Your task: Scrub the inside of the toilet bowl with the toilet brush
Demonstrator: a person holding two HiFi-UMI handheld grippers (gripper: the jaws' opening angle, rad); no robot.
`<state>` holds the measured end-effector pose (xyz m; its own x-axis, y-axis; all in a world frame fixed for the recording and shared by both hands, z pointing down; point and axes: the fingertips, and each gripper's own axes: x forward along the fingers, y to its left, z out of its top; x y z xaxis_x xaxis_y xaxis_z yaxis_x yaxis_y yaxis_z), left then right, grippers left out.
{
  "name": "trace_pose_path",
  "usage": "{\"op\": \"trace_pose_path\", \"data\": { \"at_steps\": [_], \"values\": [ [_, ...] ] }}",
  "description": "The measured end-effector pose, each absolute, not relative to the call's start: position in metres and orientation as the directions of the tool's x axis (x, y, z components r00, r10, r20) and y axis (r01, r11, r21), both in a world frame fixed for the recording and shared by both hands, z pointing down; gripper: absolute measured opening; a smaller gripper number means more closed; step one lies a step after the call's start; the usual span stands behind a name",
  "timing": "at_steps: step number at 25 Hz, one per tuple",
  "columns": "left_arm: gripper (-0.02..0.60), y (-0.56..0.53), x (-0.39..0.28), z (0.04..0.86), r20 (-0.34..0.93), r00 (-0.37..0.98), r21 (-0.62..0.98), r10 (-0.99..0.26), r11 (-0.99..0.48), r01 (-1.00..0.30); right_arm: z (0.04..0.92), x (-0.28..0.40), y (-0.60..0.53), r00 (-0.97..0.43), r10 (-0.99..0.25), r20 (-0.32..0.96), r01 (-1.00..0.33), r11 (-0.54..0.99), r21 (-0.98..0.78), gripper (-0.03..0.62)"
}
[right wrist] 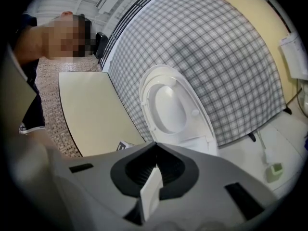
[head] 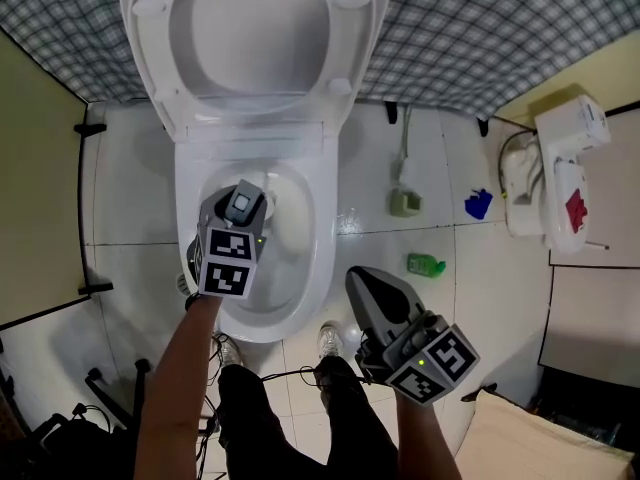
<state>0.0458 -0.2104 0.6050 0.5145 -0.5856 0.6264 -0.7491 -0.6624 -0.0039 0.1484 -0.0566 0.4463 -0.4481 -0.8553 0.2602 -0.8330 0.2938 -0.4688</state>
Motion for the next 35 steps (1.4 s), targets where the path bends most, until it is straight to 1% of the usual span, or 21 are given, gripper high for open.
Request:
{"op": "trace_pose_path", "data": {
  "at_steps": [2,5,10,15,19,22,25,30,35],
  "values": [
    [0.192,-0.204,0.039,0.620,0.648,0.490,-0.008,-0.584,-0.647,-0.762,0.448,0.149,-0.055,-0.447,-0.856,0.262,-0.835,0.294,-0.465,0.000],
    [0.192,-0.203,0.029,0.620,0.637,0.472,-0.013,-0.609,-0.621,-0.784,0.449,0.150,-0.055,-0.445,-0.856,0.262,-0.837,0.294,-0.462,0.000],
    [0.192,-0.213,0.006,0.580,0.609,0.454,-0.012,-0.650,-0.581,-0.814,0.438,0.140,-0.063,-0.465,-0.851,0.244,-0.825,0.317,-0.468,0.000],
    [0.192,-0.224,-0.011,0.544,0.589,0.422,-0.075,-0.689,-0.567,-0.820,0.422,0.123,-0.076,-0.498,-0.839,0.218,-0.810,0.360,-0.463,0.000],
    [0.192,-0.228,-0.014,0.557,0.610,0.427,-0.049,-0.668,-0.569,-0.821,0.422,0.116,-0.079,-0.505,-0.834,0.221,-0.817,0.379,-0.434,0.000],
    [0.192,-0.227,-0.004,0.576,0.622,0.449,-0.017,-0.641,-0.585,-0.811,0.430,0.119,-0.077,-0.503,-0.829,0.243,-0.831,0.387,-0.401,0.000],
    [0.192,-0.221,0.006,0.599,0.638,0.460,0.003,-0.617,-0.596,-0.803,0.437,0.129,-0.070,-0.488,-0.830,0.268,-0.847,0.378,-0.373,0.000],
    [0.193,-0.207,0.014,0.643,0.693,0.432,0.004,-0.577,-0.596,-0.803,0.438,0.151,-0.059,-0.456,-0.843,0.284,-0.866,0.347,-0.360,0.000],
    [0.198,-0.211,-0.008,0.619,0.681,0.392,0.002,-0.619,-0.534,-0.845,0.439,0.150,-0.060,-0.468,-0.839,0.278,-0.856,0.352,-0.379,0.000]
  ]
}}
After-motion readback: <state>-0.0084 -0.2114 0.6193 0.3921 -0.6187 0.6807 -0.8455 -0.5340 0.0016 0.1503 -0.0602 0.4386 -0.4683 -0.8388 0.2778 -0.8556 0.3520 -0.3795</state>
